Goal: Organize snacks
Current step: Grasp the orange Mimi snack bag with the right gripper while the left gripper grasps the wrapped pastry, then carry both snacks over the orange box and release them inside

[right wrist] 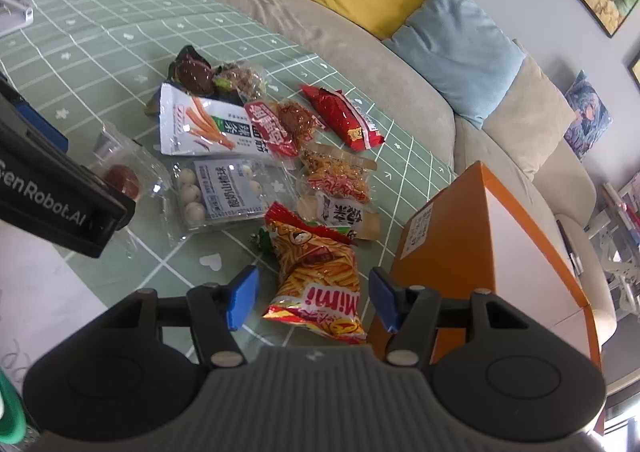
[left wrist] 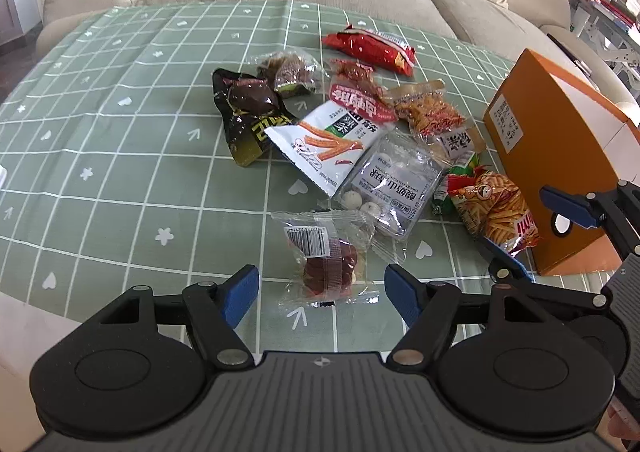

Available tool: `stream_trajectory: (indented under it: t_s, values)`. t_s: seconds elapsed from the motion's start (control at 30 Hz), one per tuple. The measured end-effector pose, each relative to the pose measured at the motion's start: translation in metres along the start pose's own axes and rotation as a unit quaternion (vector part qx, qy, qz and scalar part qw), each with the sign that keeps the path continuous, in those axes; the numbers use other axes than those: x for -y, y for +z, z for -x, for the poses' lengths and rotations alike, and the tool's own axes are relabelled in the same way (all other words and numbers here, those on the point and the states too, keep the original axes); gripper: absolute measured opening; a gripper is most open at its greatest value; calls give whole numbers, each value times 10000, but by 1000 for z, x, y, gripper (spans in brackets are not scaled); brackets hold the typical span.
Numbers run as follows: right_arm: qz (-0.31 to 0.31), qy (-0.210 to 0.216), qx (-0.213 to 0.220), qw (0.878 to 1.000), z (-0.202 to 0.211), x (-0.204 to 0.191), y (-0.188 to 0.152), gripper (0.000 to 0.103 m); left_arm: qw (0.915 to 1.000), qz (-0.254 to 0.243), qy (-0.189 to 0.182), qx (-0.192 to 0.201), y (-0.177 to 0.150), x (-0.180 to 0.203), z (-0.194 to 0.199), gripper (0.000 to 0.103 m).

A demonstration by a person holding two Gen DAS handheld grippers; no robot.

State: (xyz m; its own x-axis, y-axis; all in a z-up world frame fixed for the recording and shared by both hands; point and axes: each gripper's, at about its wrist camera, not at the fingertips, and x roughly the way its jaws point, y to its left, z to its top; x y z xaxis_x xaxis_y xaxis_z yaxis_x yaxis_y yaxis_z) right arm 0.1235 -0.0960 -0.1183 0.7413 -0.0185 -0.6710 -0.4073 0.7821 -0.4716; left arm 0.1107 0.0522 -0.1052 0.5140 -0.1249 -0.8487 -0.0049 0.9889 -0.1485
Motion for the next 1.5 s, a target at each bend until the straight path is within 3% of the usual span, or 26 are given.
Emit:
stream_trajectory:
  t_s: [0.17, 0.5, 0.63, 0.73, 1.17, 1.3, 1.5]
  values:
    - [105, -62, -132, 9998, -13, -3, -1, 57, 9999, -10, -15, -155, 2, 0, -11, 84]
    - [312, -123, -163, 9993, -24, -7, -7, 44, 9995, -101, 59, -299, 2, 4, -23, 77]
    - [257, -104, -115, 9995, -22, -6, -7, 41, 9995, -163, 79, -266, 2, 5, -23, 64]
    - [156, -43, -58, 9999, -17, -2, -7, 38, 9995, -170, 111, -260, 1, 5, -21, 62]
    - [-454, 146, 394, 9981, 26, 19, -2, 34, 9991, -232, 294, 197, -1, 13, 14, 59]
    - [-820, 196, 640, 9944, 47, 35, 5, 34, 9976, -390, 350, 441, 5, 23, 32, 59]
    - [-1450, 136, 1050, 9838, 79, 73, 14, 34, 9947, -573, 152, 839, 26, 45, 61, 59]
